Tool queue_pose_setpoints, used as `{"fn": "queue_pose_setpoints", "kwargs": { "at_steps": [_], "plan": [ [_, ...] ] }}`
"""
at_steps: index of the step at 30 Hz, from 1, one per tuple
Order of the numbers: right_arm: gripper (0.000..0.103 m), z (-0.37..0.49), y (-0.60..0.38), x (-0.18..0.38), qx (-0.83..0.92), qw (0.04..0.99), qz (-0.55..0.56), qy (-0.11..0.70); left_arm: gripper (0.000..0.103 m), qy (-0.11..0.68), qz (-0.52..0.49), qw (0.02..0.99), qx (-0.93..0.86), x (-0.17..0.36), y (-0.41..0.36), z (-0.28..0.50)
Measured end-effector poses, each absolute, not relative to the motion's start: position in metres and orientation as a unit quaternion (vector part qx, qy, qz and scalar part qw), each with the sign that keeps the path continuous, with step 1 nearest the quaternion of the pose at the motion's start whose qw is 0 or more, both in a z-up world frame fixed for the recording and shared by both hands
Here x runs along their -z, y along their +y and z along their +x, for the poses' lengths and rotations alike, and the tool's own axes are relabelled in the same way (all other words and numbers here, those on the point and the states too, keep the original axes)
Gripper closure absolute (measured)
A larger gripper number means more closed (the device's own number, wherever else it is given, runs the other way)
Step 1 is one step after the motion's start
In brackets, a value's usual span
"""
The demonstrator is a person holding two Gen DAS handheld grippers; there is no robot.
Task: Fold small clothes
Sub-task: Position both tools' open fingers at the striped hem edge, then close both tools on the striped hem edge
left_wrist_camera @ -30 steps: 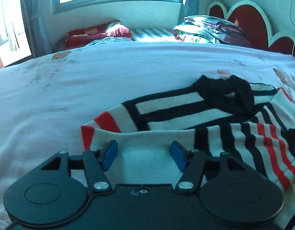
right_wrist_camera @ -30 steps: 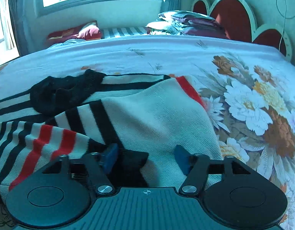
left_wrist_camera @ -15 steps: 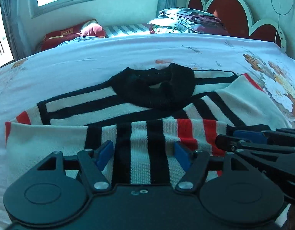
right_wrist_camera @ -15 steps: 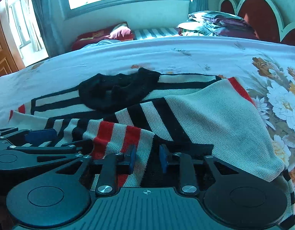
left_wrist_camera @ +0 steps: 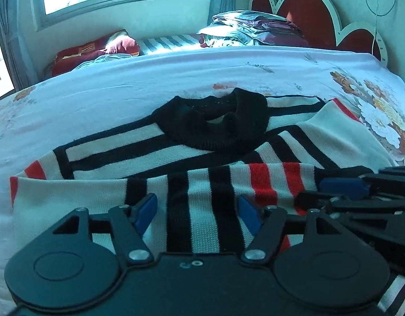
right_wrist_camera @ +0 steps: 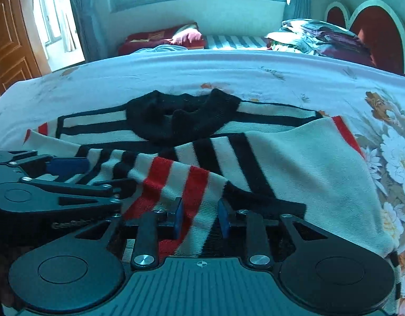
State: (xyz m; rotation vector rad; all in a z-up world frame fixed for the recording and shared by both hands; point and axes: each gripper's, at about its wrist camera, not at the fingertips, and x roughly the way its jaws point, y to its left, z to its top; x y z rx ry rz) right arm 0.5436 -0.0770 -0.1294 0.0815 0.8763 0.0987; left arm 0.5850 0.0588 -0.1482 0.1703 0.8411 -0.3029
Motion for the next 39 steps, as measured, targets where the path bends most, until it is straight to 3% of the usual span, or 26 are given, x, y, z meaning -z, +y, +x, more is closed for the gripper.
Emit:
{"fn": "queue_pose_setpoints", "kwargs": {
  "at_steps": [1, 5, 7, 15, 16, 17, 18, 19, 22, 25, 28, 39],
  "plan": [
    [0.076, 0.541, -0.084, 0.128, -0.021, 0.905, 0.027, 0.423, 0.035, 0.405, 0.096, 0.899, 0.137, 0.146, 0.065, 0.583],
    [0.076, 0.527, -0.141, 0.133, 0.034, 0.899, 0.042, 0.434, 0.014, 0.408, 0.115, 0.902, 0.079, 0.149, 0.112, 0.575],
    [0.075, 0.526, -0.159, 0.136, 0.011, 0.895, 0.086, 0.437, 0.014, 0.41, 0.09, 0.904, 0.076, 0.15, 0.116, 0.576],
    [0.075, 0.53, -0.147, 0.129, -0.013, 0.897, 0.031, 0.44, 0.019, 0.417, 0.099, 0.902, 0.043, 0.142, 0.1, 0.569],
    [0.072, 0.526, -0.149, 0.124, -0.021, 0.897, 0.035, 0.439, 0.017, 0.418, 0.102, 0.902, 0.041, 0.138, 0.1, 0.563],
    [0.047, 0.52, -0.152, 0.119, -0.031, 0.9, 0.037, 0.433, 0.011, 0.417, 0.107, 0.902, 0.036, 0.133, 0.099, 0.555],
    [0.033, 0.511, -0.156, 0.113, -0.038, 0.904, 0.036, 0.423, 0.009, 0.414, 0.112, 0.903, 0.035, 0.129, 0.098, 0.544],
    [0.026, 0.501, -0.16, 0.107, -0.043, 0.91, 0.029, 0.41, 0.009, 0.414, 0.112, 0.903, 0.035, 0.125, 0.099, 0.534],
    [0.026, 0.466, -0.181, 0.098, -0.063, 0.912, 0.034, 0.403, 0.009, 0.413, 0.094, 0.906, 0.029, 0.114, 0.108, 0.495],
    [0.027, 0.422, -0.215, 0.099, -0.095, 0.902, 0.079, 0.413, 0.026, 0.419, 0.078, 0.904, 0.036, 0.109, 0.119, 0.447],
    [0.049, 0.384, -0.244, 0.108, -0.102, 0.889, 0.119, 0.431, 0.032, 0.45, 0.104, 0.887, 0.006, 0.122, 0.124, 0.403],
    [0.05, 0.281, -0.296, 0.134, -0.142, 0.854, 0.195, 0.462, 0.033, 0.46, -0.038, 0.886, -0.052, 0.136, 0.15, 0.278]
  ]
}}
